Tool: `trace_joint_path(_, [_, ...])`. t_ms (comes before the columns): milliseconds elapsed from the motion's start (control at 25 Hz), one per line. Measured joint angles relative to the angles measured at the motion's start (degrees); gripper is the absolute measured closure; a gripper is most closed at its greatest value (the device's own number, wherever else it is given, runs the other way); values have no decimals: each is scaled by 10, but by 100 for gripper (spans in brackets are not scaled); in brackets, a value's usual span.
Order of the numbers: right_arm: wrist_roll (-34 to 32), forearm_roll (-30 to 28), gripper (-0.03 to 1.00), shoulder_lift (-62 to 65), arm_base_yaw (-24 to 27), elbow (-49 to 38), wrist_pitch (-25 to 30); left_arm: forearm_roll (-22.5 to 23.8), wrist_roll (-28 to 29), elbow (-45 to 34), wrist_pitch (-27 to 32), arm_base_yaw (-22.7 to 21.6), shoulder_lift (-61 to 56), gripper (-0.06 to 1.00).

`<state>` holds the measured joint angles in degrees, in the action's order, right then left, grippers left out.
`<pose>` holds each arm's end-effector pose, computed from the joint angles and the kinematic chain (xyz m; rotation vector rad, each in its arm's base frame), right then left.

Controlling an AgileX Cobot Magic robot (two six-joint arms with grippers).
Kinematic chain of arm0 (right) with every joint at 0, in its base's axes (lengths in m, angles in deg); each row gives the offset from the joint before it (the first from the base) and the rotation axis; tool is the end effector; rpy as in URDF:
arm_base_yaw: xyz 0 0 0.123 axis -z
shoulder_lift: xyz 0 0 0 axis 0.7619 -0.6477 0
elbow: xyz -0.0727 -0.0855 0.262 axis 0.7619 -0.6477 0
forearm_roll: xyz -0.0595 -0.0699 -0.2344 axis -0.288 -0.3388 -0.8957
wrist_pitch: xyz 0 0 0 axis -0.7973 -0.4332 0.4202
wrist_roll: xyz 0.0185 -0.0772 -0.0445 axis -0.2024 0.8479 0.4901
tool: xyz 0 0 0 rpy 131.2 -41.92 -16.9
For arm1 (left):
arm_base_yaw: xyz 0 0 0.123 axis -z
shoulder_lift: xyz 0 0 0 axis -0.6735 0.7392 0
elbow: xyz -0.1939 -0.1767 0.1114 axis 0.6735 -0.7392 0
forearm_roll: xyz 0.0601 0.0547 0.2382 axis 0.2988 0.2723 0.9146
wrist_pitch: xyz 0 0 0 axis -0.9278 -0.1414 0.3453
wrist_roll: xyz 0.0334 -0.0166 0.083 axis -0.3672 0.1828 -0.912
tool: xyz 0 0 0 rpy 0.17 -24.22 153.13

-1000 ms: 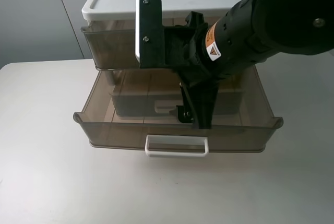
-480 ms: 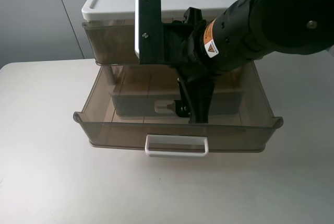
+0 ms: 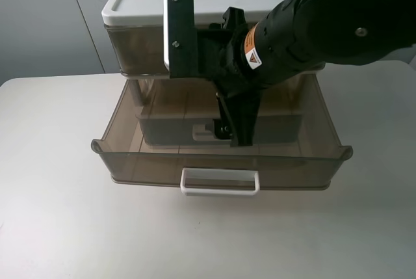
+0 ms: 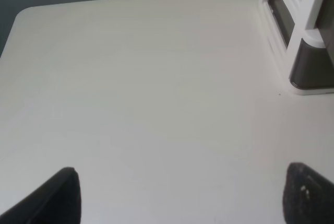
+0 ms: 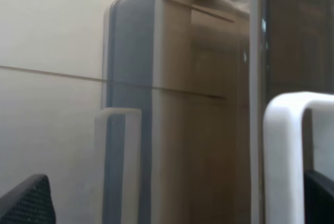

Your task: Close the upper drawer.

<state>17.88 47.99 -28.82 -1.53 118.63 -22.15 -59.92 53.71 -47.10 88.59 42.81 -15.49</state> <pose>0.2120 0.2385 0.2446 -1.8410 1.6145 -0.2000 -0.0078 -0.0018 0.2786 0.0678 2.0483 0.0034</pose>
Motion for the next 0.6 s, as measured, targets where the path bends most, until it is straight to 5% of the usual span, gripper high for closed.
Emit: trace_joint_path(600, [0,-10,27,-6,12,4,-16,0,0,0,0,0,0,20])
